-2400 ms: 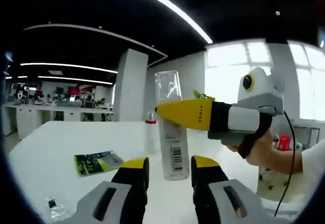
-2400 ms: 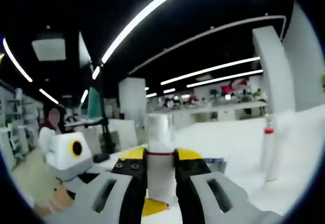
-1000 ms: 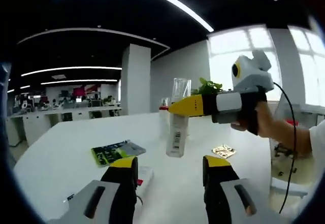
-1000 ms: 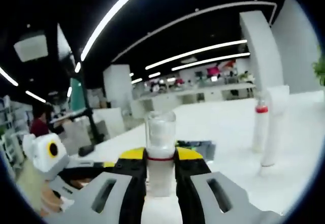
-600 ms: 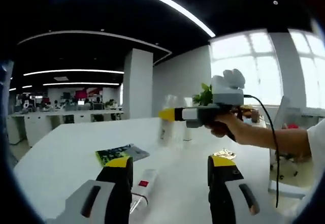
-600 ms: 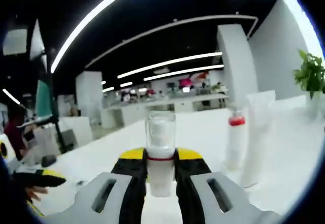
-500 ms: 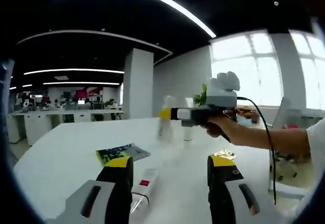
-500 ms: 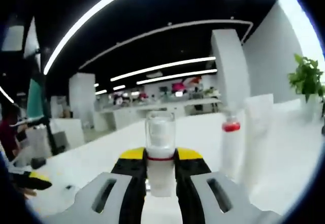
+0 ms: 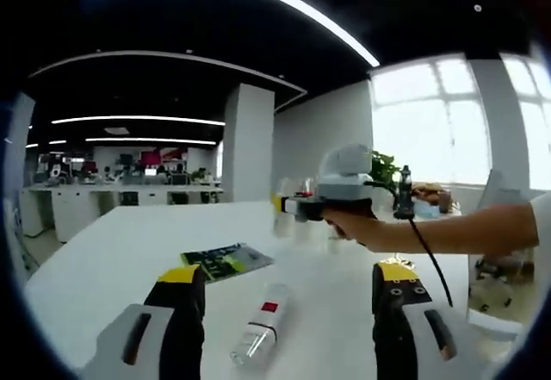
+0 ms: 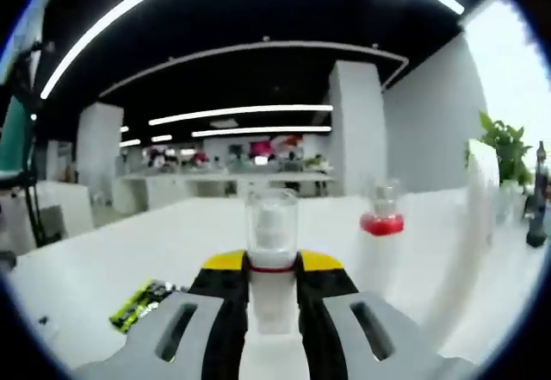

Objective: Arrange the skincare products in the storage area until every visible bottle or jar stands upright without overlapping.

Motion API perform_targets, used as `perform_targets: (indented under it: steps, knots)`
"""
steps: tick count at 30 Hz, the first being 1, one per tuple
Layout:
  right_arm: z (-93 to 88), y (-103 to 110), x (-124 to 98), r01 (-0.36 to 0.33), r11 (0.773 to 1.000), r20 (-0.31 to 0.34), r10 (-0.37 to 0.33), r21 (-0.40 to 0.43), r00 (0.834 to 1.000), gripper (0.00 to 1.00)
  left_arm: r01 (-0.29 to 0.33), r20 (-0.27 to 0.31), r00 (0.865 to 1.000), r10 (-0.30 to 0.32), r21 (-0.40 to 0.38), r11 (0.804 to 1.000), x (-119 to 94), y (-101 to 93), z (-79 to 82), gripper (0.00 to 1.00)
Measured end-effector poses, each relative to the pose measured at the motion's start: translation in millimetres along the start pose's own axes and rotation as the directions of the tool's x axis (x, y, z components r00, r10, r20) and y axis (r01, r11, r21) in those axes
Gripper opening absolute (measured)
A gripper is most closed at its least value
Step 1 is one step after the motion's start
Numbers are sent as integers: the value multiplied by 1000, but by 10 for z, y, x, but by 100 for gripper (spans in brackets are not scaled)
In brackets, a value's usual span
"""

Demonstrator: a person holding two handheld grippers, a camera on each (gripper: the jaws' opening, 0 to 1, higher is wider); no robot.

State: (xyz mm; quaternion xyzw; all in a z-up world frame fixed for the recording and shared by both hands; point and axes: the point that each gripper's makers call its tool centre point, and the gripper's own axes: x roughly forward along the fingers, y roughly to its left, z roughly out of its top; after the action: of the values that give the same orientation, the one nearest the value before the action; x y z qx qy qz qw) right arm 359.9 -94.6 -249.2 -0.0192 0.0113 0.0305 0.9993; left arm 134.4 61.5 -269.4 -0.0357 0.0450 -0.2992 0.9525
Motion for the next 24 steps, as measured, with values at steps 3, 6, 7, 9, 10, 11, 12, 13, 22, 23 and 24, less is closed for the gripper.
perform_targets:
  steps: [3, 6, 7, 9, 10, 11, 12, 13, 22, 23, 24]
  knots:
    - [-108, -61, 72, 26, 1000, -35, -26, 3, 999, 19, -8, -11, 1000, 8, 15, 1000, -3, 27, -10, 95]
    - [-152, -111, 117, 52, 999, -41, -52, -5, 998, 19, -21, -21, 1000, 22, 27, 999, -15, 53, -34, 99]
    - [-152, -117, 121, 55, 998, -40, -55, 1, 998, 19, -23, -25, 999, 24, 27, 999, -18, 57, -40, 100]
    - [-170, -129, 212, 45, 999, -57, -46, -21, 997, 19, -38, -40, 998, 39, 45, 998, -42, 101, -65, 100]
    - [-179, -139, 218, 48, 998, -65, -51, -34, 997, 19, -40, -42, 998, 42, 48, 998, -47, 108, -68, 100]
    - [-176, -142, 239, 46, 997, -66, -50, -56, 997, 19, -50, -48, 997, 53, 53, 997, -61, 139, -79, 100]
    - [-161, -149, 234, 52, 997, -63, -55, -52, 996, 19, -52, -50, 997, 55, 53, 997, -64, 148, -82, 100]
    - [-159, -153, 231, 54, 997, -62, -57, -51, 996, 19, -52, -54, 997, 55, 53, 997, -72, 165, -88, 100]
    - [-315, -179, 310, 65, 995, -149, -76, -79, 986, 19, -28, -54, 998, 31, 55, 998, -78, 63, -94, 100]
    - [-340, -171, 317, 58, 995, -158, -71, -87, 985, 19, -32, -55, 998, 35, 55, 998, -74, 75, -92, 99]
    - [-357, -171, 319, 58, 994, -162, -72, -91, 984, 19, -33, -55, 998, 36, 53, 998, -59, 88, -86, 99]
